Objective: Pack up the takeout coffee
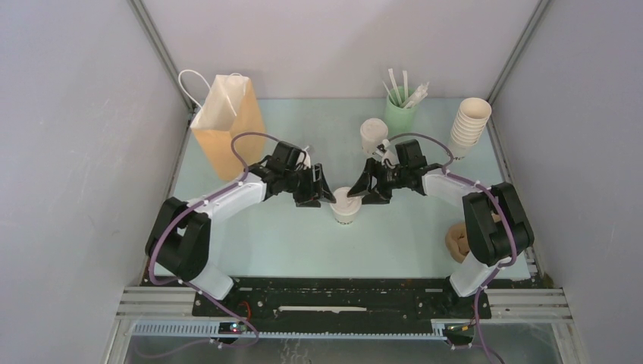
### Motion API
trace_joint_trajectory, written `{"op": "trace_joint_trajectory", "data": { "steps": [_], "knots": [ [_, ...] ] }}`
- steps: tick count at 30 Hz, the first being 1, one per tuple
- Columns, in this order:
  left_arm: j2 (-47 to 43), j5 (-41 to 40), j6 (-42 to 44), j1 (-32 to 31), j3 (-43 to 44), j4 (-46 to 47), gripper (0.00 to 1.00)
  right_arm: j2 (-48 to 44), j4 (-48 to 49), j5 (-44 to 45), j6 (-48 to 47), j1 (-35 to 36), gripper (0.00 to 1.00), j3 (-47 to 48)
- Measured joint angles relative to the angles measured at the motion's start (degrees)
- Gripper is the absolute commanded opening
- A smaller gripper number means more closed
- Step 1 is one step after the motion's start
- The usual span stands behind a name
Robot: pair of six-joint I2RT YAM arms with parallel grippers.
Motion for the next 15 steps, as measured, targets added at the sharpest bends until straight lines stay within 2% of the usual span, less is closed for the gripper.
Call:
{"op": "trace_joint_trajectory", "data": {
  "steps": [9,15],
  "knots": [
    [-0.4,-0.7,0.1,-1.1,-1.3,2.8,0.61,0.3,7.3,-3.4,1.0,-1.7,0.82,-4.2],
    [-0.3,-0.6,0.1,-1.2,-1.2,2.9,0.60,1.2,7.3,-5.6,1.7,-2.3,0.95,-4.1]
  ]
}}
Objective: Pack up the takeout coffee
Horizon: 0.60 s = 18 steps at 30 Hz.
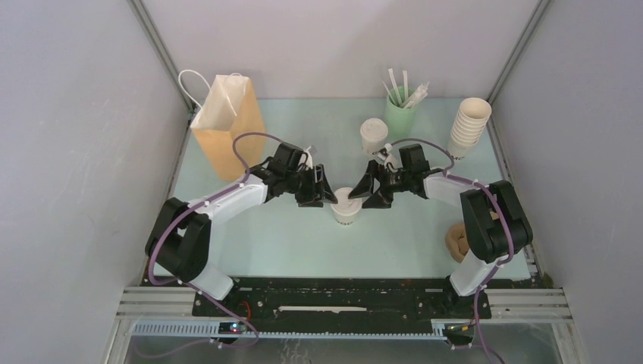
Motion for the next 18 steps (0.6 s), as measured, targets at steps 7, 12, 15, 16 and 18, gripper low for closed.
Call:
{"op": "trace_joint_trajectory", "data": {
  "steps": [7,12,15,16,18],
  "knots": [
    [0.0,0.0,0.0,0.0,0.0,-0.1,0.60,-1.9,-3.2,-2.4,2.9,0.0,0.99,0.0],
    [0.0,-0.3,0.0,-0.2,0.4,-0.8,0.60,-2.6,-3.2,-4.3,3.4,0.1,0.95,0.0],
    [0.0,-0.6,0.0,-0.3,0.6,-1.1,0.60,-2.3,-4.1,-4.3,2.0,0.1,0.83,0.0],
    [0.0,-0.6,0.0,-0.3,0.6,-1.1,0.59,-1.7,-4.2,-4.3,1.5,0.1,0.80,0.0],
    [0.0,-0.6,0.0,-0.3,0.6,-1.1,0.59,0.3,-3.0,-4.5,0.8,0.0,0.75,-0.6]
  ]
}}
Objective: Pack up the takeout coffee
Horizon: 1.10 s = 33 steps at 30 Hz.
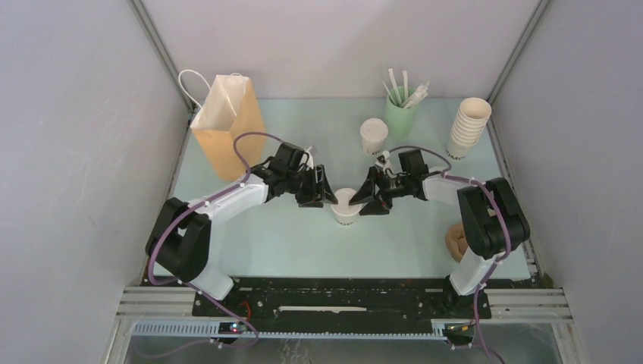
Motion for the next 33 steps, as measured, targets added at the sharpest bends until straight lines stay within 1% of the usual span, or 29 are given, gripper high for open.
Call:
{"op": "trace_joint_trajectory", "data": {
  "steps": [4,5,7,9,13,16,21,23,25,27,29,33],
  "knots": [
    [0.3,0.0,0.0,-0.6,0.0,0.5,0.59,2.9,5.7,-5.1,1.0,-0.8,0.76,-2.7],
    [0.3,0.0,0.0,-0.6,0.0,0.5,0.59,3.0,7.2,-5.7,1.1,-0.9,0.78,-3.3],
    [0.3,0.2,0.0,-0.7,0.0,0.5,0.59,2.8,8.6,-6.1,1.5,-0.9,0.85,-3.8],
    [0.2,0.2,0.0,-0.7,0.0,0.5,0.60,1.8,8.5,-4.9,1.8,-0.7,0.89,-4.2],
    [0.3,-0.4,0.4,-0.7,0.7,-0.7,0.64,-0.3,5.6,-2.5,1.8,-0.7,0.91,-3.4],
    [0.5,-1.0,1.3,-0.7,1.9,-3.0,0.70,-0.3,3.3,-1.5,1.8,-0.7,0.88,-1.1],
    [2.1,-2.1,2.5,-0.7,4.6,-6.2,0.74,0.9,1.6,0.6,0.8,-0.7,0.85,0.5],
    [2.6,-2.1,2.6,-0.7,5.0,-6.6,0.77,1.7,0.3,0.3,0.4,-0.8,0.87,0.8],
    [2.6,-2.1,2.7,-0.7,5.3,-7.1,0.83,1.7,-2.2,0.9,-0.5,-0.7,0.91,2.3],
    [2.6,-2.6,3.1,-0.7,5.9,-8.3,0.88,1.0,-5.9,2.8,-1.9,-0.7,0.96,4.1],
    [2.6,-3.4,3.7,-0.7,7.3,-11.0,0.91,-0.8,-9.7,5.0,-2.8,-0.4,0.99,5.4],
    [2.3,-5.1,4.7,-0.7,12.2,-15.7,0.95,-6.7,-19.0,9.4,-5.7,0.1,1.00,10.4]
  ]
}}
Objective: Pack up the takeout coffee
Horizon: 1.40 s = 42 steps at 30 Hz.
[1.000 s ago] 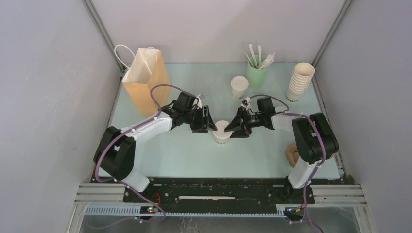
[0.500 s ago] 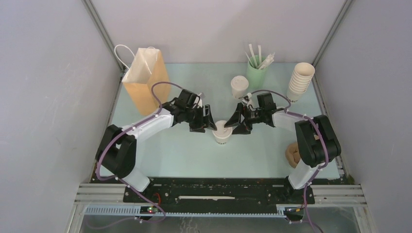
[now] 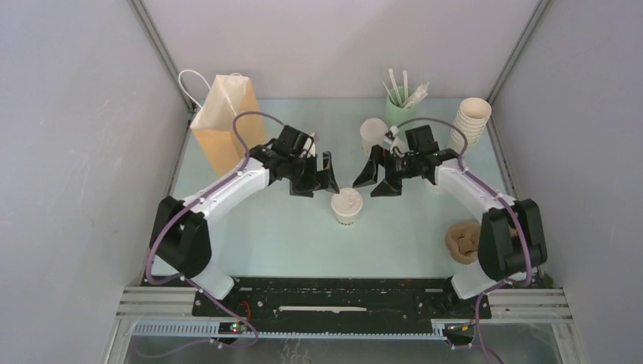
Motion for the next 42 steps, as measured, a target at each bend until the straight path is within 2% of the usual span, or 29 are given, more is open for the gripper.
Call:
{"op": "trace_joint_trajectory", "data": {
  "steps": [3,5,11,14,18,23,42],
  "knots": [
    [-2.1,-2.7,0.9,0.0,4.2,-3.0,0.97,-4.0,-6.1,4.1,-3.1,0.9,1.00,5.5],
    [-5.1,-5.3,1.3,0.2,5.4,-4.9,0.99,-5.1,-11.5,10.3,-6.5,3.6,1.00,11.1],
    [-20.8,-16.3,0.7,0.8,5.3,-11.0,1.00,0.2,-24.8,34.4,-15.8,21.2,1.00,29.8],
    [-29.9,-21.7,-0.6,1.1,3.3,-11.6,1.00,4.3,-28.4,42.6,-19.1,27.6,1.00,32.8],
    [-37.0,-26.0,-1.9,1.3,0.3,-13.4,1.00,8.2,-32.5,48.5,-21.6,29.5,1.00,33.0],
    [-37.8,-27.8,-2.5,1.3,-1.1,-14.9,1.00,10.0,-34.3,51.7,-23.0,29.6,1.00,33.0],
    [-36.1,-27.7,-2.8,1.4,-1.9,-15.2,1.00,13.1,-32.1,49.9,-24.1,29.6,0.94,32.9]
  ]
}}
